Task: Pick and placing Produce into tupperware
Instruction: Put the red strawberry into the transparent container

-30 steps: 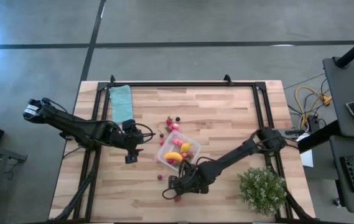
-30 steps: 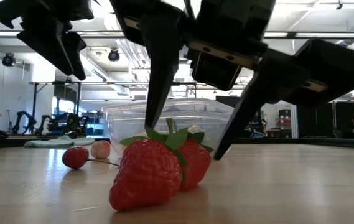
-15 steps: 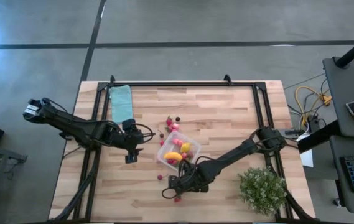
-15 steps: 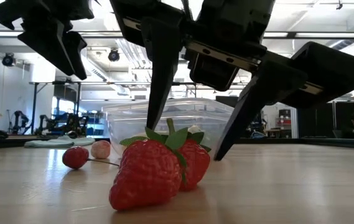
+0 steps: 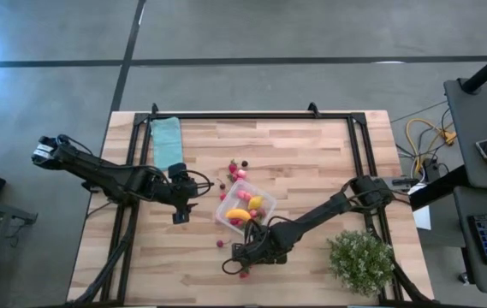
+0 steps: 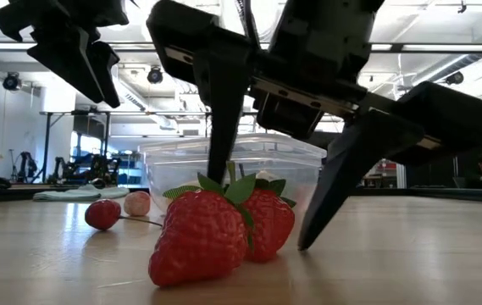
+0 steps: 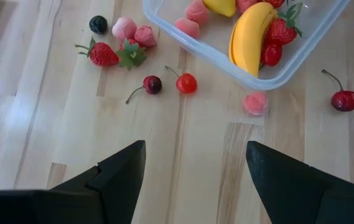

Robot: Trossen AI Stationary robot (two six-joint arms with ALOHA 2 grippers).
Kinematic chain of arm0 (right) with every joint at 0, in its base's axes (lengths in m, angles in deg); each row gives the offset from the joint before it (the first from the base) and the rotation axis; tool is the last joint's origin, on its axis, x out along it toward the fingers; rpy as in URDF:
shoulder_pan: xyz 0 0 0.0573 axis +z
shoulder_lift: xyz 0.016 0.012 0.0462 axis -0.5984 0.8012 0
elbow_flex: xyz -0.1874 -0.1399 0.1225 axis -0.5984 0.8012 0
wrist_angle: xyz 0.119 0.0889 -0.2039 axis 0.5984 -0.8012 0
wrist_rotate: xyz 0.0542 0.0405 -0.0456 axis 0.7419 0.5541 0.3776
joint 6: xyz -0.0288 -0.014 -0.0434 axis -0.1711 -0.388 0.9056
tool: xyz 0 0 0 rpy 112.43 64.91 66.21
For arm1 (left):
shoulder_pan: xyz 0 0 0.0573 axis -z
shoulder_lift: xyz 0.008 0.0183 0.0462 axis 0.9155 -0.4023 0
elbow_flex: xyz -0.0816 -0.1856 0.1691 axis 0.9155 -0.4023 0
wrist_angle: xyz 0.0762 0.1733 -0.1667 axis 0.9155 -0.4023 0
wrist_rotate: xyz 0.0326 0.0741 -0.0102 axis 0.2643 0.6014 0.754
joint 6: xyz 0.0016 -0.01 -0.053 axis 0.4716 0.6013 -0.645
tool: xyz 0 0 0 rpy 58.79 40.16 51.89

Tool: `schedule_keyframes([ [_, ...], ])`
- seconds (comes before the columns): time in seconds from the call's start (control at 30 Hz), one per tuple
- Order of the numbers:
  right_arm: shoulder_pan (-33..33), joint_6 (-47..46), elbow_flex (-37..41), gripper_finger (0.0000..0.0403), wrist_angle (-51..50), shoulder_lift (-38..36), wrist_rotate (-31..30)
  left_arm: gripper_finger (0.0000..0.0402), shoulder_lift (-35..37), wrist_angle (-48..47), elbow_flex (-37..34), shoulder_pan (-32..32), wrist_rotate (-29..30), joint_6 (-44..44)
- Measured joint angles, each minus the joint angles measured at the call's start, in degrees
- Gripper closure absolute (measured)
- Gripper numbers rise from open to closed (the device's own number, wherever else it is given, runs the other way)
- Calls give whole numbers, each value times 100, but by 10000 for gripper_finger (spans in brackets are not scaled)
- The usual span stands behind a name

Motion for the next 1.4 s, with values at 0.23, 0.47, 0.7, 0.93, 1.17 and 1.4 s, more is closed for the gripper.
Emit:
schedule_keyframes([
  [0.23,16,99,-69,168,-12,0,127,139,0,11,0,2,22,101],
  [0.47,100,197,-133,168,-69,4,208,139,0,13,0,2,29,103],
  [0.7,90,155,-126,168,-248,7,47,139,0,17,0,2,43,103],
  [0.93,90,110,-122,170,-235,7,-50,139,0,20,0,2,43,105],
  [1.17,88,47,-119,201,-218,7,-59,139,0,42,0,2,43,105],
  [1.4,85,-127,-117,218,-203,6,-219,139,0,46,0,2,43,105],
])
